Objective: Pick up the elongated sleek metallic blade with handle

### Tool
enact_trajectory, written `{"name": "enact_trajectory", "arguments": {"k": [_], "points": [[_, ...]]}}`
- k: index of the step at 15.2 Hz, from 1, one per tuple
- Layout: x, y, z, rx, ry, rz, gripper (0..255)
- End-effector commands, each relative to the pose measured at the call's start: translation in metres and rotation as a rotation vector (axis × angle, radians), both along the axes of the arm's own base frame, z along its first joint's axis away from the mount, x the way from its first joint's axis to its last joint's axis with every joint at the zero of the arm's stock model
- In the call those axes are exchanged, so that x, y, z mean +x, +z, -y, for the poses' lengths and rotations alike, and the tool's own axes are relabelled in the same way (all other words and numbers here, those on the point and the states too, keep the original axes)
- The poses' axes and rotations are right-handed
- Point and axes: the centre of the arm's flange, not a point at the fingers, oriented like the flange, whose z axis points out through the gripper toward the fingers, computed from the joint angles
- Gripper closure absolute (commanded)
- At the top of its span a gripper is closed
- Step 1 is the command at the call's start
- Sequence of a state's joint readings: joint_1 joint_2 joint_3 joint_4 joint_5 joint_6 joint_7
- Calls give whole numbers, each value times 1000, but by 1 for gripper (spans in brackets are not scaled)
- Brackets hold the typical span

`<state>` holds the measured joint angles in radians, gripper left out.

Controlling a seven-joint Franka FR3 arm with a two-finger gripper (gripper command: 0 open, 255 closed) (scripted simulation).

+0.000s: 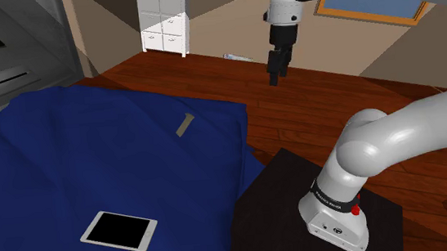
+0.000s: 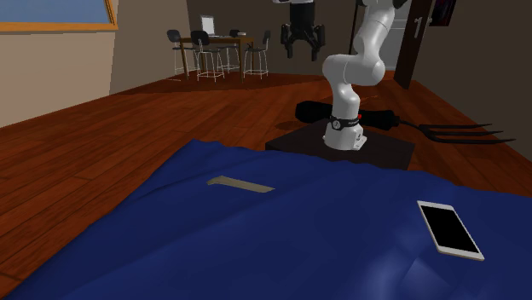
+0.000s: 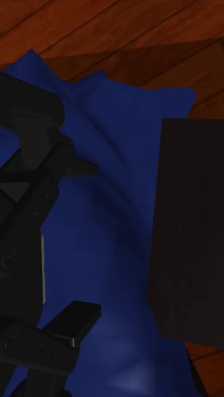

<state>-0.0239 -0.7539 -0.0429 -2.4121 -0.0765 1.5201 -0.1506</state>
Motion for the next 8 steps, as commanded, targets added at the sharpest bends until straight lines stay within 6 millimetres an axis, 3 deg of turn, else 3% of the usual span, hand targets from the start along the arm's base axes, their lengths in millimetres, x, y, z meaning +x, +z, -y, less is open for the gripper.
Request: {"name": "enact_trajectory", "arguments": {"k": [1, 8], "points": [[0, 0, 0, 0, 0, 0, 0], [47, -54, -53, -19, -251, 26, 0]]}}
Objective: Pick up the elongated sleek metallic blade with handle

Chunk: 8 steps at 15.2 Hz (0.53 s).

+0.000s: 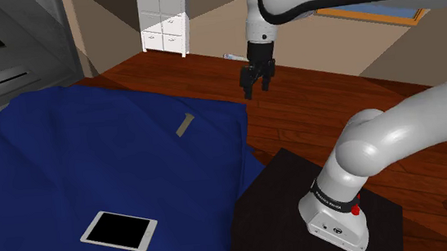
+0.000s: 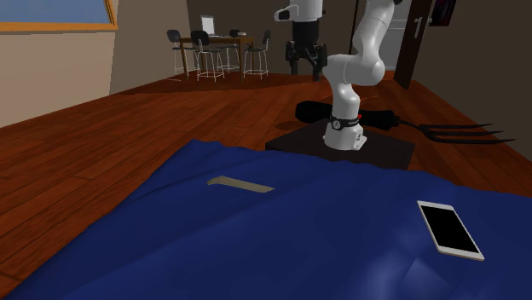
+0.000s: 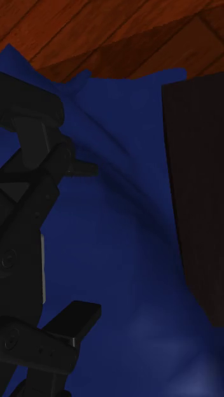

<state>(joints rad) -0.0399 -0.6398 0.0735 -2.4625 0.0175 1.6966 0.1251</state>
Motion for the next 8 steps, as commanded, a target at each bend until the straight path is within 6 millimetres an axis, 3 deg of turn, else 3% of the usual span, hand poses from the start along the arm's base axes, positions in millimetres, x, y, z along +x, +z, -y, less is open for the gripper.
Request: {"name": "enact_trajectory", "arguments": {"k": [1, 8], "points": [[16, -13, -13, -5, -78, 9, 0], [77, -66, -49, -24, -329, 35, 0]]}}
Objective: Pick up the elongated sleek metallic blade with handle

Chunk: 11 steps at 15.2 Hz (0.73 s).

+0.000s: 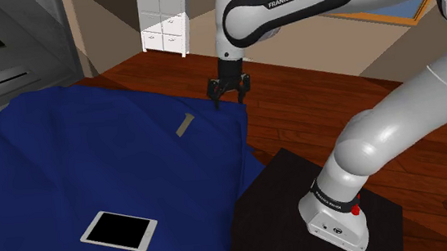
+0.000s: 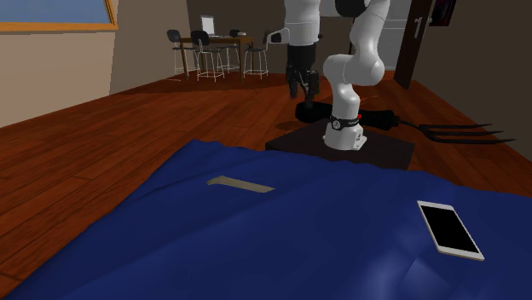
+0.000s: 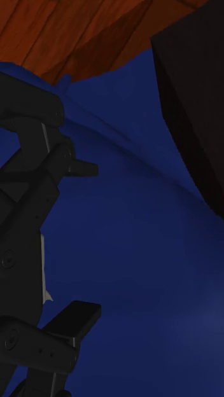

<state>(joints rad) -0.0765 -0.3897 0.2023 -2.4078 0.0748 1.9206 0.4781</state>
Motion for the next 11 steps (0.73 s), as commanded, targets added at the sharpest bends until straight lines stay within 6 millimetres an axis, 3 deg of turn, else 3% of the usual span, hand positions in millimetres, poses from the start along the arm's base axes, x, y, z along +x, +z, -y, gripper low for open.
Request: {"name": "enact_trajectory", "arguments": {"k": [1, 11], "points": [[19, -18, -9, -5, -78, 8, 0], [121, -91, -26, -31, -437, 46, 0]]}}
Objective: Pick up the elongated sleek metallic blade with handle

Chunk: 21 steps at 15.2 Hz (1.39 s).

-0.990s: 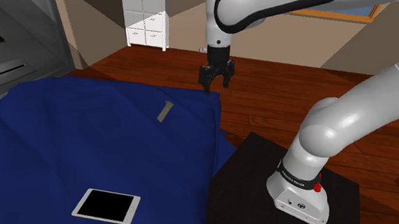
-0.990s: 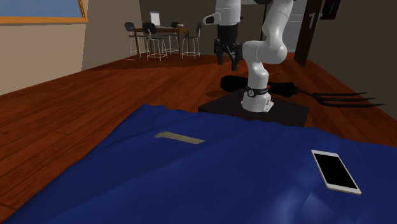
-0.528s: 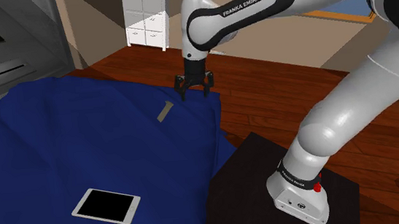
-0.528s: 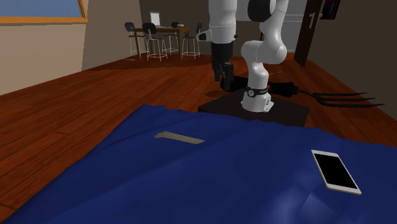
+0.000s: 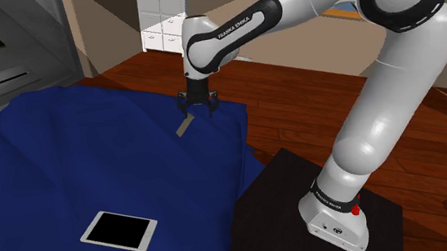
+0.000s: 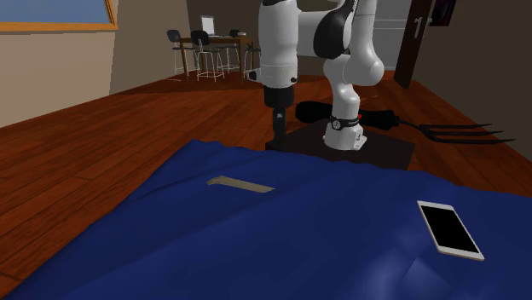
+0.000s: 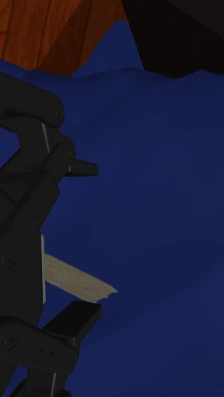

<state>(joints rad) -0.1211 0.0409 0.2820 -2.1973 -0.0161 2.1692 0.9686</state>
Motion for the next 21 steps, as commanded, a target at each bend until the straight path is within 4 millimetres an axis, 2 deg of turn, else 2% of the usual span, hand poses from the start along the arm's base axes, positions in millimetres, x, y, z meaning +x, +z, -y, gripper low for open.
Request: {"name": "enact_trajectory", "arguments": {"k": [1, 8, 9, 16, 18, 19, 21], "points": [[22, -12, -2, -5, -77, 8, 0], [95, -61, 12, -24, -328, 35, 0], [96, -62, 12, -24, -330, 35, 0], [96, -102, 12, -24, -330, 35, 0], [96, -102, 12, -24, -330, 35, 0], [96, -101, 13, -24, -330, 35, 255], [96, -101, 13, -24, -330, 35, 255]]}}
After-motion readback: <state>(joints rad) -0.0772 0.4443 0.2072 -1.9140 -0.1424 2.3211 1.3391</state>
